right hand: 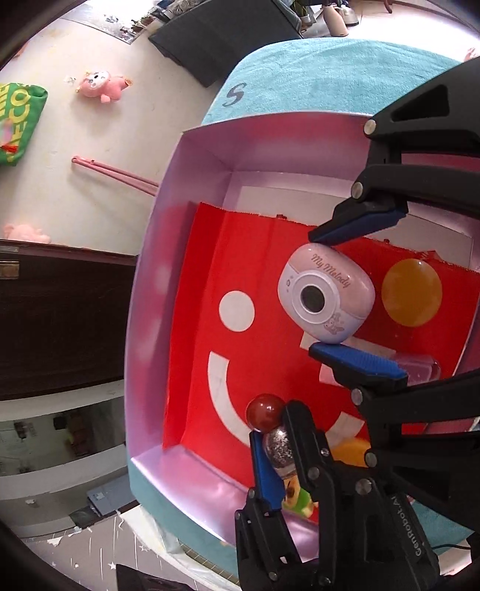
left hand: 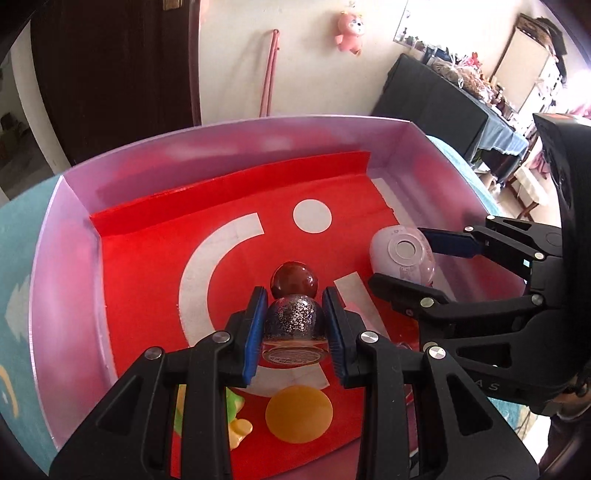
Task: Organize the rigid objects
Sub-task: 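Lower both held objects onto the red floor and open both grippers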
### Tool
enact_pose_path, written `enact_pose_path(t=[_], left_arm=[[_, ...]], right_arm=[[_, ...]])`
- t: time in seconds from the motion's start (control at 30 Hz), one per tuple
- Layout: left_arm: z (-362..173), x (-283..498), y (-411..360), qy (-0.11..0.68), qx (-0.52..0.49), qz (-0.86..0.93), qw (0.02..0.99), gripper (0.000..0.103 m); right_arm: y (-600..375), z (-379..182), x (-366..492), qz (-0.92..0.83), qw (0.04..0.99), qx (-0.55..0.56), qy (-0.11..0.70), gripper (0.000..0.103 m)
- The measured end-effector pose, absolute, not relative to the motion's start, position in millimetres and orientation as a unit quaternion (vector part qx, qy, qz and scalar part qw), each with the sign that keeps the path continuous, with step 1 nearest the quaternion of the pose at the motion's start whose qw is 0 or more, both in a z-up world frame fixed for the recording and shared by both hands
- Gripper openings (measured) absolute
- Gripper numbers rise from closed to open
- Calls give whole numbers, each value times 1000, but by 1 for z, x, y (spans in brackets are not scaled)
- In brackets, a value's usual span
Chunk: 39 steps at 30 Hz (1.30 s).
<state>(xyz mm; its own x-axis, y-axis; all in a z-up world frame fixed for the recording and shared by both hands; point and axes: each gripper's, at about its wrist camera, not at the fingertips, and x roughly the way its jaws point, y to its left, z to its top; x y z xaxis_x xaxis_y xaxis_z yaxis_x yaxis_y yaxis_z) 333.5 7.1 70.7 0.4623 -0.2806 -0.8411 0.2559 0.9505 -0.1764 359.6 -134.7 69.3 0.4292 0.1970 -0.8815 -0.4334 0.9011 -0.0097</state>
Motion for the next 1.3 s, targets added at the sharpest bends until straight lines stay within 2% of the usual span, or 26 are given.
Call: enact_pose_path(t=[1.3], left_arm=[[55,334,2,509,10,-149,848,29]], right_arm=[[-135,54,367,183,827,-127,516,58]])
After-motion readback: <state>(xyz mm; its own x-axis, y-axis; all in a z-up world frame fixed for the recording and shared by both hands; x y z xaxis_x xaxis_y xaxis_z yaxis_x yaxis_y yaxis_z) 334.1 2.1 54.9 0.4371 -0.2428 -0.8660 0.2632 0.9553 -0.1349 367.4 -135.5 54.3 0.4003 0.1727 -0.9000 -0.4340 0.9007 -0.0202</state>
